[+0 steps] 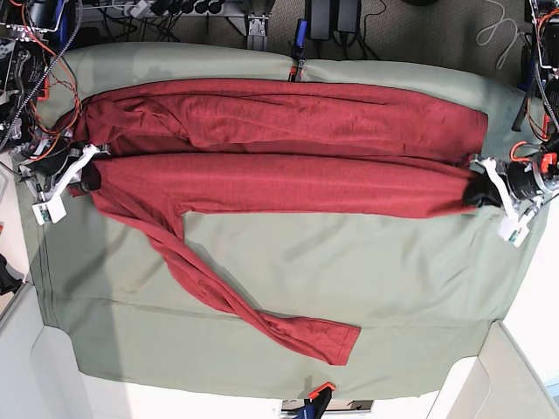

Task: Fold the T-shirt properly
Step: 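Fold the grasped edge over onto the shirt body with both grippers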

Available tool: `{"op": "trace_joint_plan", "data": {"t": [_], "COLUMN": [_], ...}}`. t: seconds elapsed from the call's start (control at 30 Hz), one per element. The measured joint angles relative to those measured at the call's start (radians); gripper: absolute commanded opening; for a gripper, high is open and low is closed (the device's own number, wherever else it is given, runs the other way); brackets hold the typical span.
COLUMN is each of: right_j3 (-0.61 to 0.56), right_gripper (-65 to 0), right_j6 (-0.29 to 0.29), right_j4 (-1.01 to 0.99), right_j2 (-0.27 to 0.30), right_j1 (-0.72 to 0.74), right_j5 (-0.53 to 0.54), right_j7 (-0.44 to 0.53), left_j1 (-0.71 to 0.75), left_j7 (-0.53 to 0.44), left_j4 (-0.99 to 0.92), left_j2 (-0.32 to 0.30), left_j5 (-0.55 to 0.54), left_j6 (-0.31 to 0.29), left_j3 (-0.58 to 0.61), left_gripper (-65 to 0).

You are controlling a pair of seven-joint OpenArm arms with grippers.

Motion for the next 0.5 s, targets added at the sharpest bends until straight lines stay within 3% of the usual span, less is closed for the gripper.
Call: {"op": "trace_joint_plan", "data": {"t": [0.13, 0.2, 0.27, 0.33, 0.37, 0.5], "right_j3": [0.000, 0.000, 0.000, 0.000, 0.000, 0.000], "right_gripper": [-65.0, -65.0, -49.9, -38.9, -36.2, -35.7], "right_j6": [0.000, 0.000, 0.000, 0.000, 0.000, 0.000], "right_j4": [-0.002, -0.004, -0.004, -0.004, -0.004, -0.004], "right_j2": [0.000, 0.000, 0.000, 0.000, 0.000, 0.000], "right_j1": [0.003, 0.002, 0.003, 0.003, 0.002, 0.003], "right_j5": [-0.001, -0.004, -0.005, -0.011, -0.015, -0.024], "right_j7": [0.000, 0.000, 0.000, 0.000, 0.000, 0.001], "left_j1": [0.034, 0.037, 0.036, 0.036, 0.036, 0.036], "left_j7": [-0.011, -0.011, -0.012, -0.011, -0.011, -0.011], "left_j4": [0.000, 0.000, 0.000, 0.000, 0.000, 0.000], "left_j2": [0.016, 0.021, 0.020, 0.020, 0.020, 0.020], "left_j5": [0.002, 0.001, 0.000, 0.001, 0.001, -0.003], "left_j6": [0.000, 0.000, 0.000, 0.000, 0.000, 0.000], "left_j3": [0.000, 0.000, 0.000, 0.000, 0.000, 0.000], "left_gripper": [-65.0, -57.8, -48.2, -41.3, -39.2, -38.1]}}
